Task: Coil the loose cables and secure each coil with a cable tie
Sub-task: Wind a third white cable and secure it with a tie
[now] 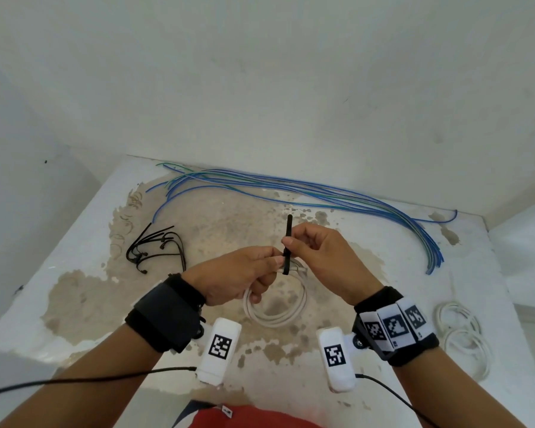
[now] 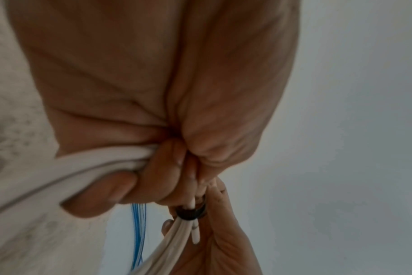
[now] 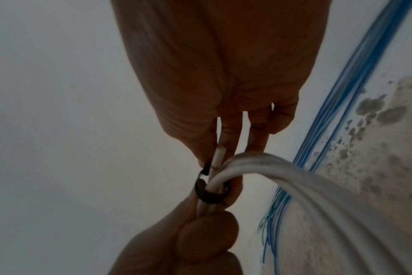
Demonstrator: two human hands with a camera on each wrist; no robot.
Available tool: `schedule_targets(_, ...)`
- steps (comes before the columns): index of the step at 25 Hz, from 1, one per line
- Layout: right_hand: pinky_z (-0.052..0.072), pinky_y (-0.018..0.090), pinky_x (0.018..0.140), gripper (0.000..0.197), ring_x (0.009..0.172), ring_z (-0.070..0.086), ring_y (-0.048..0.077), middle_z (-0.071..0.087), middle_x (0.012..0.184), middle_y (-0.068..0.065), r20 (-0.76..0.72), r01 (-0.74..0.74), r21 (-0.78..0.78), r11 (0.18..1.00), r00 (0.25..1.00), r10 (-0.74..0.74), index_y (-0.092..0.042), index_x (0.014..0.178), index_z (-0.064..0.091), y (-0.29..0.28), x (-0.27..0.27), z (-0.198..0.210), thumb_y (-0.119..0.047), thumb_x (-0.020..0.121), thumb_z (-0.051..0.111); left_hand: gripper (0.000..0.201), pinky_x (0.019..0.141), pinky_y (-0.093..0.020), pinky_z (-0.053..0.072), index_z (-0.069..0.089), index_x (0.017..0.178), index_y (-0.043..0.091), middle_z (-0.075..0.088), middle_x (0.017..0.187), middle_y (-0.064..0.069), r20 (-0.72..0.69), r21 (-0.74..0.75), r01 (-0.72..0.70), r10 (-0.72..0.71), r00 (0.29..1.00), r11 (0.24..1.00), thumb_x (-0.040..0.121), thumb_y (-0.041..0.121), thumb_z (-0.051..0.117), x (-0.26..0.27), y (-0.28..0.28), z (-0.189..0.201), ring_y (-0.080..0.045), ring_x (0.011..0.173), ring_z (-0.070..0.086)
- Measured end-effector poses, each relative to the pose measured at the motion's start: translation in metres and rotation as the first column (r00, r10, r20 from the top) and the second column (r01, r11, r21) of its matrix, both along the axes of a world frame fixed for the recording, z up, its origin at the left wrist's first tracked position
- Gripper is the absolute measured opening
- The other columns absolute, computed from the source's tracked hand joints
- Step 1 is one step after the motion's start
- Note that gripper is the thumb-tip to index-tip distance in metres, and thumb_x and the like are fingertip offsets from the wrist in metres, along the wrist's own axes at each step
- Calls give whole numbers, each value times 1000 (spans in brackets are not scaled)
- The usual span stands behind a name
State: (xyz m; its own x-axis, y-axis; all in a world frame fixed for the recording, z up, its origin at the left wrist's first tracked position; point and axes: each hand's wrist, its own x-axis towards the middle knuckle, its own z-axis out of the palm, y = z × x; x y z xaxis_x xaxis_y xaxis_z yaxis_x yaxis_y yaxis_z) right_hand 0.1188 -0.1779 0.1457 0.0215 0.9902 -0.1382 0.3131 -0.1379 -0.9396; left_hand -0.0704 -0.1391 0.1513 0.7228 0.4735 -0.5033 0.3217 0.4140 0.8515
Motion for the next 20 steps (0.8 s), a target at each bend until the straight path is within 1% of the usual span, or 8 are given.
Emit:
schedule_targets(2,53,49,87,13,87,67,31,71,86,7,76,-4,40,999,997,1,-25,88,67,2,-7,0,-32,99,64,20,54,-23,32,53,101,16,24,64,7,42,-52,-6,8,999,999,109,25,37,-7,6,-1,-8,53,20)
schedule_targets(5,52,46,81,16,82,66,28,70,83,5,145,13,67,998,989,-23,-29,87,60,8,-23,1,-34,102,58,19,53,-22,32,53,100,15,24,64,8,101,-140,-1,15,995,990,108,28,41,-22,17,-7,-6,51,20)
schedule_targets(7,50,39,73,16,73,65,21,71,80,6,169,44,33,998,984,-49,-27,90,60,14,-35,-1,-35,102,57,19,52,-20,33,48,105,13,24,64,9,139,-193,13,14,990,981,105,31,44,-31,25,-8,-5,51,20)
schedule_targets(9,43,29,63,16,59,55,10,69,72,3,195,82,8,997,977,-82,-26,90,60,21,-45,-3,-36,102,57,20,52,-20,32,45,106,14,24,63,9,139,-218,19,12,990,976,105,33,43,-40,32,-9,-5,51,19)
schedule_targets(11,35,19,55,17,51,45,4,60,60,-5,225,112,7,994,968,-110,-26,88,60,28,-57,-6,-35,102,58,19,51,-20,31,46,99,16,25,61,10,114,-246,5,24,993,969,108,31,39,-49,41,-8,-5,50,18)
schedule_targets(13,32,15,51,15,48,43,5,53,52,-11,235,152,31,988,960,-155,-24,88,61,35,-72,-10,-32,101,61,23,50,-20,28,46,91,20,25,59,10,80,-289,-20,45,996,957,108,33,38,-60,51,-9,-5,49,17)
schedule_targets(17,34,13,50,13,48,47,5,55,54,-7,293,181,78,980,936,-197,-20,91,65,44,-99,-17,-27,101,61,36,51,-25,23,63,87,31,17,64,4,-48,-165,-25,17,999,986,100,58,43,-75,62,-15,-11,53,13)
schedule_targets(20,36,12,52,13,49,49,3,56,56,-9,239,198,39,979,950,-201,-20,93,66,47,-109,-14,-28,101,61,36,49,-25,22,56,90,22,21,61,6,-91,-51,0,-4,996,999,97,57,50,-81,66,-18,-11,52,16)
